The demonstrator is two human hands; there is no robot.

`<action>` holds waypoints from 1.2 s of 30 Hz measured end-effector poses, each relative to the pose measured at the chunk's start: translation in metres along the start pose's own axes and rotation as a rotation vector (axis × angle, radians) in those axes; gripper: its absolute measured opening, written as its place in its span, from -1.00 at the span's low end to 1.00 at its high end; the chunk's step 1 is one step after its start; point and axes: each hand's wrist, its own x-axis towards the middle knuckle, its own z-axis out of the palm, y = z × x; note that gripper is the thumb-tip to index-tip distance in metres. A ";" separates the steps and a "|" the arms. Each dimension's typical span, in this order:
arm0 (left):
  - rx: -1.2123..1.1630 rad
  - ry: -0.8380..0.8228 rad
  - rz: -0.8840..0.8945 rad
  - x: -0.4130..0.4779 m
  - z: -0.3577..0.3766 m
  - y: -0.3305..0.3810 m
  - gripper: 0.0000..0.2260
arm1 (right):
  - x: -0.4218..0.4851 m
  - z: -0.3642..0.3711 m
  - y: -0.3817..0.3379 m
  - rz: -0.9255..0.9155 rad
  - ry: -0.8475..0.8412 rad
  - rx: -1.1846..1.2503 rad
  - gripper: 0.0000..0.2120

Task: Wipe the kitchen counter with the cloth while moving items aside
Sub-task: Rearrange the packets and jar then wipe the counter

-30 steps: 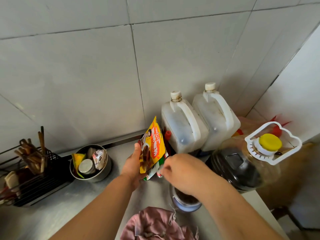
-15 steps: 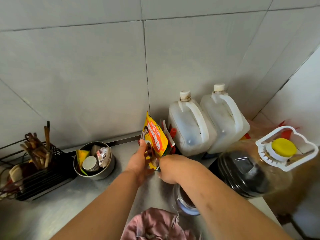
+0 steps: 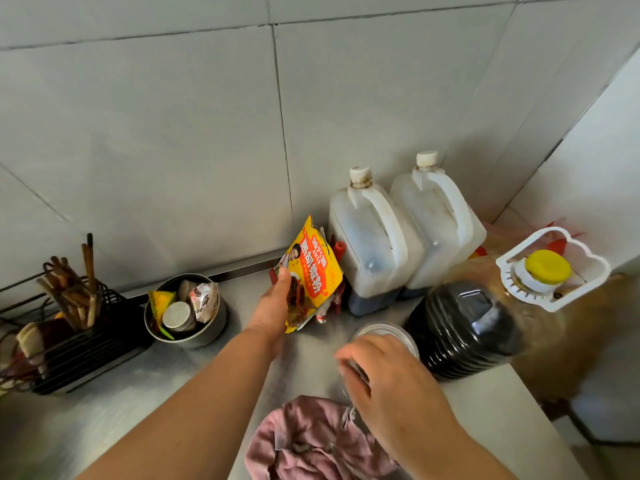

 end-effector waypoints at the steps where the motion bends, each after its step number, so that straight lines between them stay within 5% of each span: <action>1: 0.016 0.010 -0.004 -0.001 -0.001 -0.001 -0.65 | -0.008 0.003 0.003 -0.012 -0.009 -0.014 -0.87; 7: 0.064 0.053 0.009 -0.015 -0.015 -0.010 -0.62 | -0.025 0.023 0.007 0.025 -0.092 -0.261 -0.60; 15: 0.124 -0.010 0.029 -0.053 -0.041 -0.020 -0.63 | -0.002 0.021 0.023 0.147 0.105 -0.360 -0.64; 20: 0.117 -0.046 -0.011 -0.081 -0.072 -0.032 -0.80 | -0.040 0.062 -0.004 -0.138 -0.016 -0.210 -0.58; 25: -0.075 0.109 -0.048 -0.102 -0.116 -0.045 -0.94 | -0.092 0.125 -0.012 -0.322 -0.381 -0.426 -0.53; 33: -0.102 0.399 -0.008 -0.064 -0.181 -0.020 -0.83 | -0.084 0.167 -0.040 -0.038 -0.226 -0.296 -0.56; 36: -0.065 0.419 -0.083 -0.047 -0.188 -0.015 -0.71 | -0.096 0.175 -0.051 -0.102 -0.180 -0.301 -0.55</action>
